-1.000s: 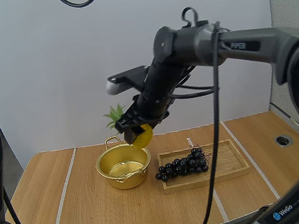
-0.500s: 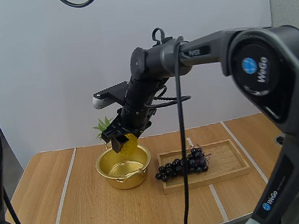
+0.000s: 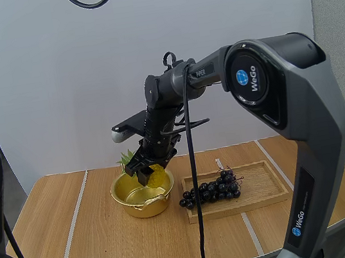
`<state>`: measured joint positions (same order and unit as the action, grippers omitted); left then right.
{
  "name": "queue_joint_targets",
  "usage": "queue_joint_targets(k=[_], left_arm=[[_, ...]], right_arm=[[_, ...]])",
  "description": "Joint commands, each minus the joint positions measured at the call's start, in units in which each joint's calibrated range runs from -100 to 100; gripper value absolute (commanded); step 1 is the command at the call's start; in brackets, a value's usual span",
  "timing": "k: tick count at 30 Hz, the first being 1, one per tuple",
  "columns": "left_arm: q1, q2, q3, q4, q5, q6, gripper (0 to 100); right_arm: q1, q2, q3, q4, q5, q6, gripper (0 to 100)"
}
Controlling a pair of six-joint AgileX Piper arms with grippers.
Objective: Open the pot, put the pineapple inside, and close it
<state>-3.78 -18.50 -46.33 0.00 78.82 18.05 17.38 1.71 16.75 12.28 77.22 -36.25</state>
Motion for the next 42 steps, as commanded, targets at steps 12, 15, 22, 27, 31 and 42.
queue_joint_targets(k=[12,15,22,27,31,42], left_arm=[[-0.04,0.0,-0.5,0.7,-2.0,-0.6,0],[-0.04,0.0,-0.5,0.7,-2.0,-0.6,0],[-0.04,0.0,-0.5,0.7,-2.0,-0.6,0],[-0.04,0.0,-0.5,0.7,-2.0,-0.6,0],[-0.04,0.0,-0.5,0.7,-2.0,-0.6,0],[-0.04,0.0,-0.5,0.7,-2.0,-0.6,0]], right_arm=[[0.1,4.7,-0.4,0.5,-0.5,0.2,0],[0.1,5.7,-0.4,0.9,-2.1,0.2,0],[0.1,9.6,-0.4,1.0,-2.5,0.2,0],[0.1,11.7,-0.4,1.0,-2.7,0.2,0],[0.1,11.7,-0.4,1.0,-4.7,0.2,0],[0.1,11.7,-0.6,0.9,-5.7,-0.1,82]])
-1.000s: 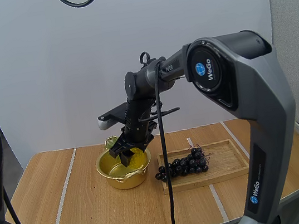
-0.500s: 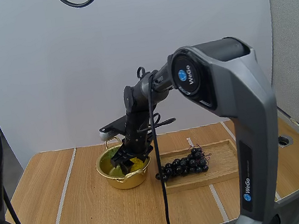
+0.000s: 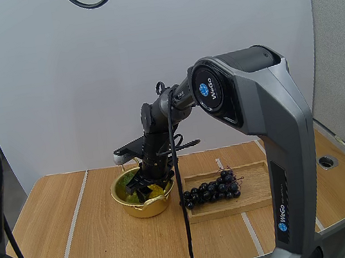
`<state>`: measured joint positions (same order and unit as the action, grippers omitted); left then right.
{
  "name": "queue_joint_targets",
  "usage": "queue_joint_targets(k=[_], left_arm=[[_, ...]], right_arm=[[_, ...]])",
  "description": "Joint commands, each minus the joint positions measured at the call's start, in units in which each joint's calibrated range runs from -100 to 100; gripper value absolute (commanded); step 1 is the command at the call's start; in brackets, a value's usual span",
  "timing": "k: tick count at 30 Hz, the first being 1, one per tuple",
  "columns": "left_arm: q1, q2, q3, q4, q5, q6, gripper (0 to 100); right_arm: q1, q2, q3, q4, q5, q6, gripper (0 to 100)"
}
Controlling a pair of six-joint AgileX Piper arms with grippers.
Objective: Open the pot, put the pineapple inside, and close it
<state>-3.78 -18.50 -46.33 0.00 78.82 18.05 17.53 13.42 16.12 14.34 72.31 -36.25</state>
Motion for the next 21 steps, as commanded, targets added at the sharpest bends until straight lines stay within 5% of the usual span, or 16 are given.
queue_joint_targets(k=[1,11,21], left_arm=[[-0.04,0.0,-0.5,0.7,-2.0,-0.6,0],[-0.04,0.0,-0.5,0.7,-2.0,-0.6,0],[-0.04,0.0,-0.5,0.7,-2.0,-0.6,0]], right_arm=[[-0.1,0.0,0.0,-1.9,-1.1,0.5,100],[-0.1,-1.5,-1.5,-3.7,-0.4,2.2,100],[-0.1,-15.1,-3.2,-3.6,6.8,2.8,100]])
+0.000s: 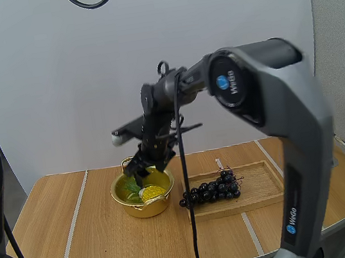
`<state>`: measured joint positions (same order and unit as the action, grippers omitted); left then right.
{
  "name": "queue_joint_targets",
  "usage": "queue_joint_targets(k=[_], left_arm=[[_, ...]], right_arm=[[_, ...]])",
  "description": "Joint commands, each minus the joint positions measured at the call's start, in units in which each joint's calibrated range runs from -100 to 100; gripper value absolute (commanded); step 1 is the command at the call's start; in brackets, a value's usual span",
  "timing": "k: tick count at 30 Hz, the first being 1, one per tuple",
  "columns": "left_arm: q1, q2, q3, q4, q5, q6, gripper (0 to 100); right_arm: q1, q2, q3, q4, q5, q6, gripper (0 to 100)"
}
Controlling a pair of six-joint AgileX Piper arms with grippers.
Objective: Open the pot, put the pineapple inside, and close it
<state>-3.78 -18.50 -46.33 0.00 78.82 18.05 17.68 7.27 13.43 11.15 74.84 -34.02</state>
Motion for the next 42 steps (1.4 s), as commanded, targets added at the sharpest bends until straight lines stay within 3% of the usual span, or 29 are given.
queue_joint_targets(k=[1,9,23,33,35,38,42], left_arm=[[-0.04,0.0,-0.5,0.7,-2.0,-0.6,0],[-0.04,0.0,-0.5,0.7,-2.0,-0.6,0],[-0.04,0.0,-0.5,0.7,-2.0,-0.6,0],[-0.04,0.0,-0.5,0.7,-2.0,-0.6,0],[-0.04,0.0,-0.5,0.7,-2.0,-0.6,0],[-0.04,0.0,-0.5,0.7,-2.0,-0.6,0],[-0.04,0.0,-0.5,0.7,-2.0,-0.6,0]], right_arm=[[-0.2,-10.8,-0.5,-0.2,5.0,0.5,100],[-0.2,-24.3,-0.2,0.0,14.3,1.8,100],[-0.2,-49.9,10.2,-0.6,22.1,4.3,100],[-0.2,-67.0,18.3,-8.0,25.2,9.3,100],[-0.2,-67.9,18.5,-7.5,25.2,9.3,74],[-0.2,-69.0,18.5,-5.5,25.2,9.3,0],[-0.2,-71.1,18.5,-8.0,25.2,10.9,0]])
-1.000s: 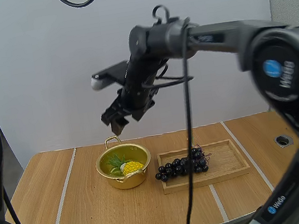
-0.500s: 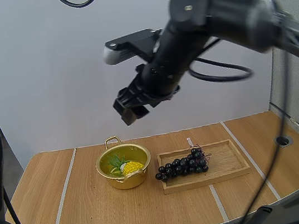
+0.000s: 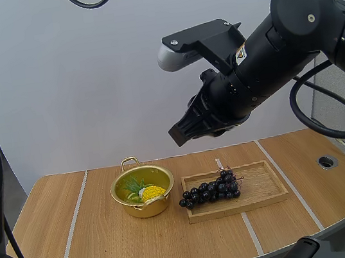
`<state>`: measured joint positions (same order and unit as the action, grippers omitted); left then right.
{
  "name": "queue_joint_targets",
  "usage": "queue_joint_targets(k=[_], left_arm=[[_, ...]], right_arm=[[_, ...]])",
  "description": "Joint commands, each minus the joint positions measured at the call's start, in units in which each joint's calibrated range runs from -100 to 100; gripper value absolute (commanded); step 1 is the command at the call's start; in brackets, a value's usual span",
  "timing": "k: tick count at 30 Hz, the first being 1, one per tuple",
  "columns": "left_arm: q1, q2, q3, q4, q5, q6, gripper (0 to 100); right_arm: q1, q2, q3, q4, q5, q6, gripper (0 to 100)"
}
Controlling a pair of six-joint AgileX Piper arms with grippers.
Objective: Open the pot, put the pineapple inside, and close it
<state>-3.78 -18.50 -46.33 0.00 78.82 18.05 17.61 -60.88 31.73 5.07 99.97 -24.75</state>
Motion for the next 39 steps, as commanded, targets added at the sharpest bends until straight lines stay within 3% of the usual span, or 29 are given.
queue_joint_targets(k=[1,14,20,32,39], left_arm=[[-0.04,0.0,-0.5,0.7,-2.0,-0.6,0],[-0.04,0.0,-0.5,0.7,-2.0,-0.6,0],[-0.04,0.0,-0.5,0.7,-2.0,-0.6,0],[-0.04,0.0,-0.5,0.7,-2.0,-0.6,0],[-0.04,0.1,-0.5,0.7,15.5,-0.5,0]], right_arm=[[-0.2,-3.6,0.2,-2.2,0.0,1.7,0],[-0.2,-8.9,0.2,-0.2,0.0,2.4,0],[-2.3,-11.6,3.3,4.1,0.0,2.5,0],[-3.0,-12.6,5.6,1.6,0.0,2.4,0],[-3.0,-12.6,5.6,1.5,0.0,2.4,0]])
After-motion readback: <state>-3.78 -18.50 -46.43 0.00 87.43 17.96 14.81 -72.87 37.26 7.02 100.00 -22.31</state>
